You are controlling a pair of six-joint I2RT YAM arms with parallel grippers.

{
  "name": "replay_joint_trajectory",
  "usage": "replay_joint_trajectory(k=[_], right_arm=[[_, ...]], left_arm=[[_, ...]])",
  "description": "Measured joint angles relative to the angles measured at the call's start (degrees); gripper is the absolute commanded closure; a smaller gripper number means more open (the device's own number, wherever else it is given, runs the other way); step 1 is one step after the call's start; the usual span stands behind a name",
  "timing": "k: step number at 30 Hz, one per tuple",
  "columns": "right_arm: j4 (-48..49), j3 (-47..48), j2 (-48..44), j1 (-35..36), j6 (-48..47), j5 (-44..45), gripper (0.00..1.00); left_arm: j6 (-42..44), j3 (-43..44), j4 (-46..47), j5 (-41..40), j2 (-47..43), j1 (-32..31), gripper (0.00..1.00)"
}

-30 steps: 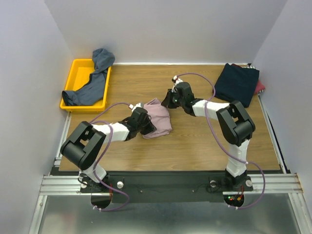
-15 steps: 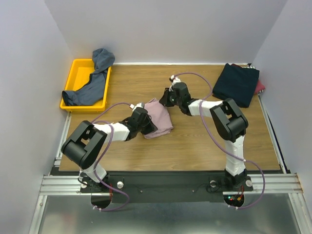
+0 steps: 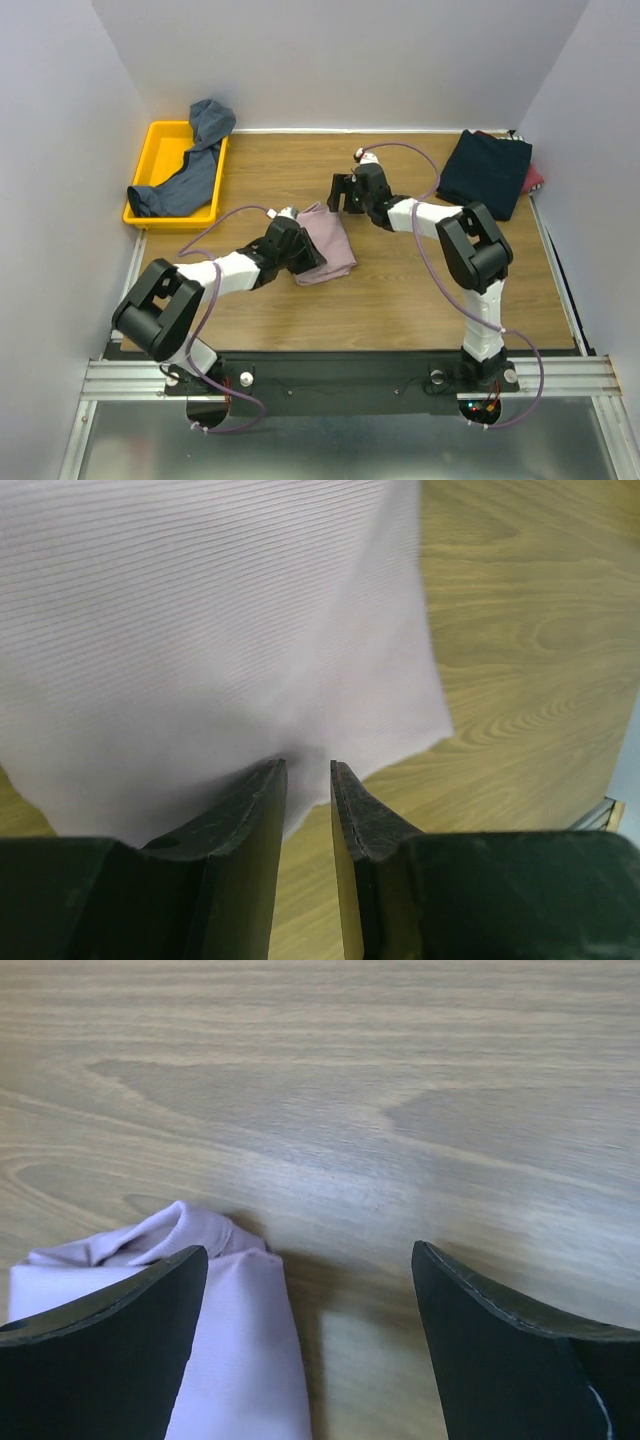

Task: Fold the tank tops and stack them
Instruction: Fold the tank top

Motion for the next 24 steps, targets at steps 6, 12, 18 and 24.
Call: replay_joint_trajectory(k=[6,12,18,24], right_arm=[[-5.9,-3.2,-11.5,0.0,2.4,1.5,0.51],[-8.4,-13.8,-23.2,3.8,6.5,1.4,0.64],[-10.6,-22.8,-25.2,11.4,10.9,1.1,0.67],[-12.1,-26.6,-25.1,13.8,15.2,1.7,0.67]], left_arm=[[1.0,4.3,-6.0,-0.5,-7.6,3.0,0.67],[3.9,11.5,-9.8,-4.1,-6.5,12.0,0.7],[9.0,22.7,-11.7,-4.9,7.8,13.6,0.73],[10.4,25.1,-14.2,-6.2,17.0,13.6,0.74]])
